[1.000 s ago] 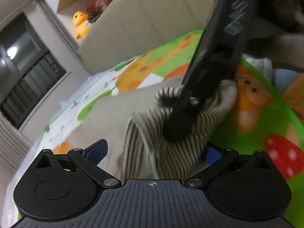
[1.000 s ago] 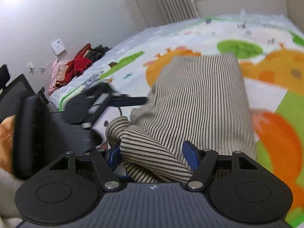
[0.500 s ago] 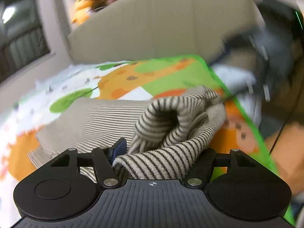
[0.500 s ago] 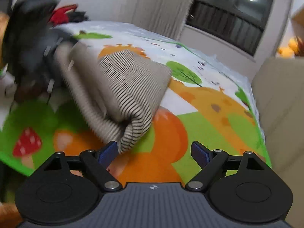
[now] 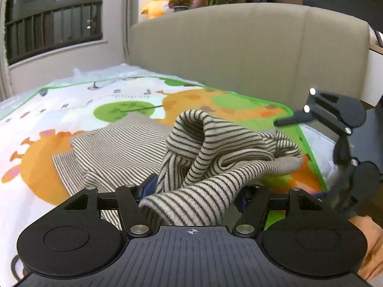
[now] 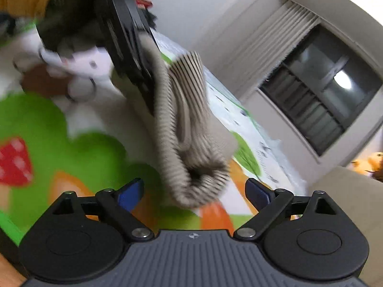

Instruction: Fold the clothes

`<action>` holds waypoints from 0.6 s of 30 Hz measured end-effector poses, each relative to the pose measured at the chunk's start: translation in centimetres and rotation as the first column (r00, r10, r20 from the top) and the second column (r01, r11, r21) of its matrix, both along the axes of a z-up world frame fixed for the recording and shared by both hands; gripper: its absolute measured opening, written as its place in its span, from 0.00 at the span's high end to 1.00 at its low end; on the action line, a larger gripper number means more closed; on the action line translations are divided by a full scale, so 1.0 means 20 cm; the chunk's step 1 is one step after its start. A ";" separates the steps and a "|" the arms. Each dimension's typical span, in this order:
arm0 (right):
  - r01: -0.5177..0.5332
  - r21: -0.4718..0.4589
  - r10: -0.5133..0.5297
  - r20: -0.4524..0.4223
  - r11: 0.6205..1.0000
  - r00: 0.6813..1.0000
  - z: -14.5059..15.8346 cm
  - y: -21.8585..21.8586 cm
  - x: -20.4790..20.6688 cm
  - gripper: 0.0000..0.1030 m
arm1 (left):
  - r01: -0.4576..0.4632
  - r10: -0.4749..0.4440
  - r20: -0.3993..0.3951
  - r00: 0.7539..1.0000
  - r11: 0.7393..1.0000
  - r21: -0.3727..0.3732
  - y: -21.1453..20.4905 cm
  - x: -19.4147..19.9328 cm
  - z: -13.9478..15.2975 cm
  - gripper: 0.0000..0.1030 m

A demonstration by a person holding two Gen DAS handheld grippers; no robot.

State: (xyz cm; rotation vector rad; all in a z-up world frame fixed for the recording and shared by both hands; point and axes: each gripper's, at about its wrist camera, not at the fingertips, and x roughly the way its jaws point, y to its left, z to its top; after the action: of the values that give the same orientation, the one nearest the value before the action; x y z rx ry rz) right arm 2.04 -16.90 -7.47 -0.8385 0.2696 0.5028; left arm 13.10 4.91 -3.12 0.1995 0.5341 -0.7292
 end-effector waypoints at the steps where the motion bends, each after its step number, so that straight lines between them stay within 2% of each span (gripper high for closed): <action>1: 0.012 0.021 -0.011 -0.010 1.000 1.000 -0.01 0.00 0.04 0.14 | 0.010 -0.010 -0.001 1.000 1.000 0.001 0.00 0.00 0.00 0.34; 2: 0.021 0.049 -0.020 -0.021 0.999 1.000 -0.02 0.00 0.07 0.18 | 0.017 -0.017 -0.002 1.000 1.000 -0.001 0.00 0.00 -0.01 0.34; 3: 0.018 0.066 -0.016 -0.032 0.998 0.999 -0.02 0.01 0.11 0.32 | 0.023 -0.023 -0.008 1.000 1.000 -0.005 0.00 0.00 -0.02 0.34; 4: 0.009 0.080 -0.006 -0.043 0.997 0.999 -0.01 0.03 0.14 0.50 | 0.029 -0.029 -0.014 0.999 1.000 -0.009 -0.01 0.00 -0.03 0.34; 7: -0.027 0.071 0.032 -0.084 0.997 0.996 0.00 0.09 0.17 0.63 | 0.054 -0.054 -0.025 0.998 0.998 0.016 -0.03 0.00 -0.05 0.33; 10: -0.057 0.042 0.062 -0.133 0.997 0.989 0.01 0.08 0.11 0.71 | 0.101 -0.097 -0.051 0.994 0.992 0.072 -0.06 -0.04 -0.09 0.33; 13: -0.072 0.053 0.082 -0.211 0.996 0.974 0.05 0.03 -0.03 0.72 | 0.164 -0.156 -0.093 0.983 0.982 0.097 -0.10 -0.12 -0.11 0.33; 16: -0.078 0.097 0.103 -0.290 0.992 0.951 0.17 -0.04 -0.19 0.72 | 0.238 -0.233 -0.206 0.950 0.971 0.001 -0.10 -0.21 -0.06 0.31; 18: -0.053 0.144 0.098 -0.319 0.988 0.943 0.28 -0.09 -0.23 0.72 | 0.275 -0.289 -0.285 0.914 0.957 -0.089 -0.09 -0.26 -0.02 0.31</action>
State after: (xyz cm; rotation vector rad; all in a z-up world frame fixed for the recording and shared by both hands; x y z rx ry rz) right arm -2.54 -18.68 -1.78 -0.6339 0.5034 0.7253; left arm 7.91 3.18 -3.50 0.1241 0.7828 -1.0628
